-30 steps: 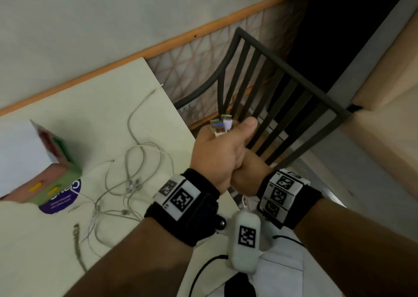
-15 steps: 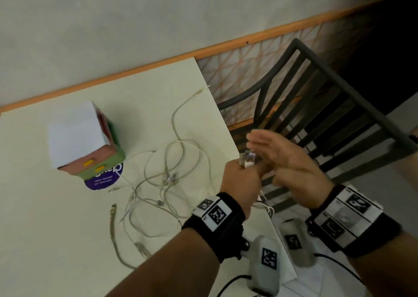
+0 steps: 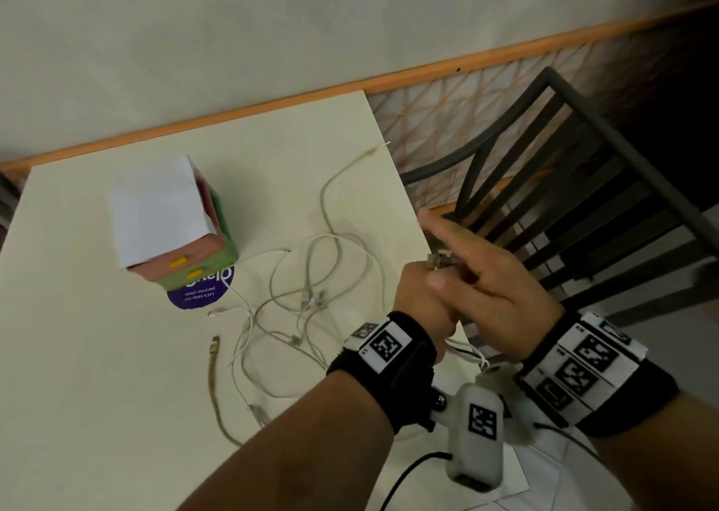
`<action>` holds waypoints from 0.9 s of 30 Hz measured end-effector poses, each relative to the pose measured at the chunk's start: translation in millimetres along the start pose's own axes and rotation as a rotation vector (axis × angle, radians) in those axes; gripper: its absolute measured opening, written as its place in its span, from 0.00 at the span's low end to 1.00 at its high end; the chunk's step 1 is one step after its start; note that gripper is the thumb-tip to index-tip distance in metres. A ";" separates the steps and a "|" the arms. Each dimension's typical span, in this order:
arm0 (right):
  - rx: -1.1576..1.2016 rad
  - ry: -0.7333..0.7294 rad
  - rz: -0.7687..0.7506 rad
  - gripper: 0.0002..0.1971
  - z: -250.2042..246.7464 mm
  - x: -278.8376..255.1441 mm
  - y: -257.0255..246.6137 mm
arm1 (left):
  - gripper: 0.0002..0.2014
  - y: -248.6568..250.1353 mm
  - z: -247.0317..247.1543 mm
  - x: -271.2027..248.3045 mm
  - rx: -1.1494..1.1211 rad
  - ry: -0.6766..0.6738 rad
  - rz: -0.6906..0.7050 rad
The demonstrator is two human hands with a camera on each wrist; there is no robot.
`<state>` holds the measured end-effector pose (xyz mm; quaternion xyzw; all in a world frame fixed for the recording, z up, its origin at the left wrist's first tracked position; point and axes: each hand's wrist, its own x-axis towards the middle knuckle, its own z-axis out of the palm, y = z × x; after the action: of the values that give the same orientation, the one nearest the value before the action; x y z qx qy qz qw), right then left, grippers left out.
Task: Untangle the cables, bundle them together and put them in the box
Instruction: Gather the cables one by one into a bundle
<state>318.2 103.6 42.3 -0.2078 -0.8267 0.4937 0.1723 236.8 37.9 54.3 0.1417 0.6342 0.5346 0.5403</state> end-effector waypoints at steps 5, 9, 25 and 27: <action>0.694 -0.036 0.232 0.34 4.0 -7.1 14.1 | 0.12 2.1 -4.9 6.3 -0.185 0.014 0.002; 0.202 -0.049 0.298 0.05 22.6 -14.7 18.0 | 0.25 20.0 0.7 0.9 -0.178 -0.129 0.160; -0.294 -0.042 0.868 0.08 -1.0 -5.0 105.3 | 0.28 49.5 23.9 -14.3 -0.221 -0.181 0.294; -0.378 -0.131 0.814 0.08 -2.0 -2.1 97.9 | 0.29 49.1 17.7 -12.8 -0.246 -0.158 0.295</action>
<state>338.0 145.8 -43.9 -0.5121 -0.7624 0.3738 -0.1292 236.9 56.5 104.7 0.2073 0.4923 0.6686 0.5173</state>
